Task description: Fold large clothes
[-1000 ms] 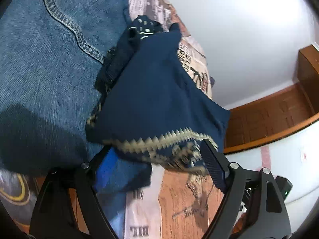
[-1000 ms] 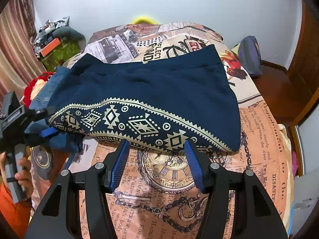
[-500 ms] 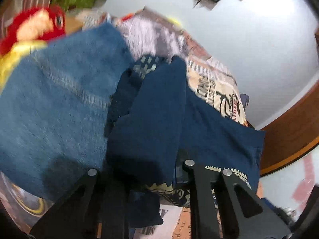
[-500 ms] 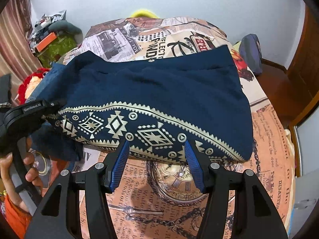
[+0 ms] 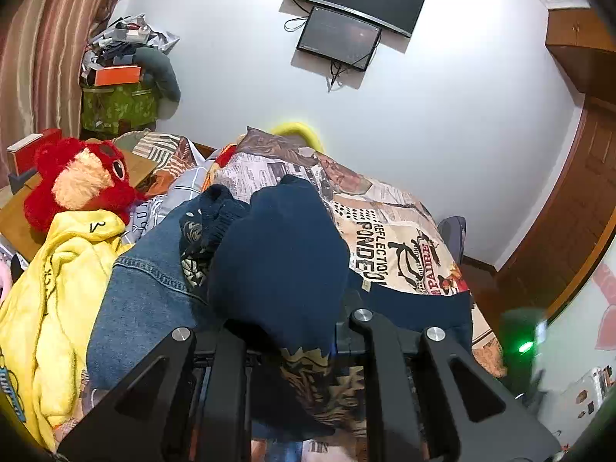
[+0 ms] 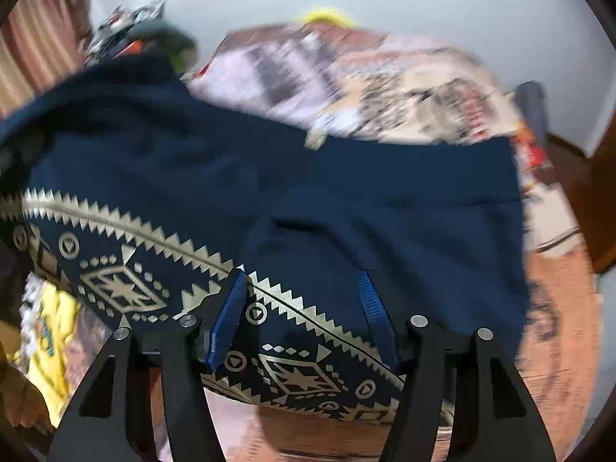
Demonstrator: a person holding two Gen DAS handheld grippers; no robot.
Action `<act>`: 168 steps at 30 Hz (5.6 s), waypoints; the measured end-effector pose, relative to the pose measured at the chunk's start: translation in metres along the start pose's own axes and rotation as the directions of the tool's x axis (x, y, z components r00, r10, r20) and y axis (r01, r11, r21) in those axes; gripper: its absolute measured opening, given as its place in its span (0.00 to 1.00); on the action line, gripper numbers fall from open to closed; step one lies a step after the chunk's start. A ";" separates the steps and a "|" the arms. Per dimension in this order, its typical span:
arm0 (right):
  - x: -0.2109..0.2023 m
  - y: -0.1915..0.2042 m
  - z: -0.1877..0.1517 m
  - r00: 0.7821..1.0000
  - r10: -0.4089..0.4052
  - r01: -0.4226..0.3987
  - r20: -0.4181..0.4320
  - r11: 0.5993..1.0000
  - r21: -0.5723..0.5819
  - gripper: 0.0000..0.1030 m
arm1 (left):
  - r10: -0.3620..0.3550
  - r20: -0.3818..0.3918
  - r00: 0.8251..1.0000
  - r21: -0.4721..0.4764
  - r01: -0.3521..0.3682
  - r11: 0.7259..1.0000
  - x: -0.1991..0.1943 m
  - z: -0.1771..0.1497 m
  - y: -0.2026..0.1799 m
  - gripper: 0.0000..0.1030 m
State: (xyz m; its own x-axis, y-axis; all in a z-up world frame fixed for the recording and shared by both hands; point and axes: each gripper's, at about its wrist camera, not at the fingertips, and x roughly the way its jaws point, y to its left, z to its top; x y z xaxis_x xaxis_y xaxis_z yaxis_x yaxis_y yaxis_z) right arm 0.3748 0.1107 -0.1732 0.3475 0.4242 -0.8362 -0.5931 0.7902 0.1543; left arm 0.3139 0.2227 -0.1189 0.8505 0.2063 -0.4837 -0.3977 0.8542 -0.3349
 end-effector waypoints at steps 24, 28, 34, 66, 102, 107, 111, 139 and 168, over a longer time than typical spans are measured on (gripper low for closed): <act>-0.135 -0.187 -0.115 0.974 -0.206 0.172 0.089 0.939 0.298 0.60 | -0.143 -0.333 0.932 0.510 0.306 0.804 0.032 -0.104 -0.227 0.13; -0.144 -0.202 -0.124 0.972 -0.219 0.182 0.083 0.931 0.316 0.60 | -0.133 -0.531 0.837 0.458 0.415 0.786 0.064 -0.145 -0.219 0.13; -0.153 -0.198 -0.124 0.972 -0.211 0.168 0.107 0.935 0.313 0.60 | -0.142 -0.578 0.803 0.458 0.464 0.758 0.050 -0.151 -0.199 0.18; -0.063 -0.164 -0.084 0.991 -0.108 0.091 0.073 0.972 0.215 0.72 | -0.074 -0.492 0.867 0.273 0.235 0.933 0.074 -0.112 -0.065 0.94; -0.004 -0.202 -0.062 0.949 0.312 -0.302 0.046 0.856 0.420 0.84 | -0.355 -0.676 0.646 -0.133 0.367 0.921 0.173 -0.091 -0.055 0.99; 0.007 -0.206 -0.061 0.917 0.393 -0.376 0.066 0.802 0.464 0.83 | -0.353 -0.670 0.653 -0.116 0.378 0.918 0.175 -0.094 -0.061 0.99; 0.001 -0.200 -0.063 0.904 0.420 -0.405 0.080 0.783 0.472 0.68 | -0.386 -0.665 0.639 -0.130 0.410 0.903 0.171 -0.092 -0.063 0.84; -0.109 -0.037 0.037 0.903 0.387 -0.421 0.185 0.883 0.208 0.27 | -0.379 -0.398 0.836 0.049 0.431 0.901 0.018 0.058 0.009 0.52; 0.010 0.026 0.033 0.973 0.230 -0.232 0.035 0.971 0.065 0.57 | -0.096 -0.395 0.913 0.035 0.120 0.992 0.062 0.028 0.167 0.89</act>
State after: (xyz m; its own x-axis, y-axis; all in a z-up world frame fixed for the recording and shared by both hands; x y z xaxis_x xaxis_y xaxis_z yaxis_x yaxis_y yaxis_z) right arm 0.3866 0.1502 -0.1602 0.2268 0.6095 -0.7596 -0.6091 0.6974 0.3777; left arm 0.3094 0.3911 -0.1822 0.6790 -0.0824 -0.7295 -0.2809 0.8889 -0.3618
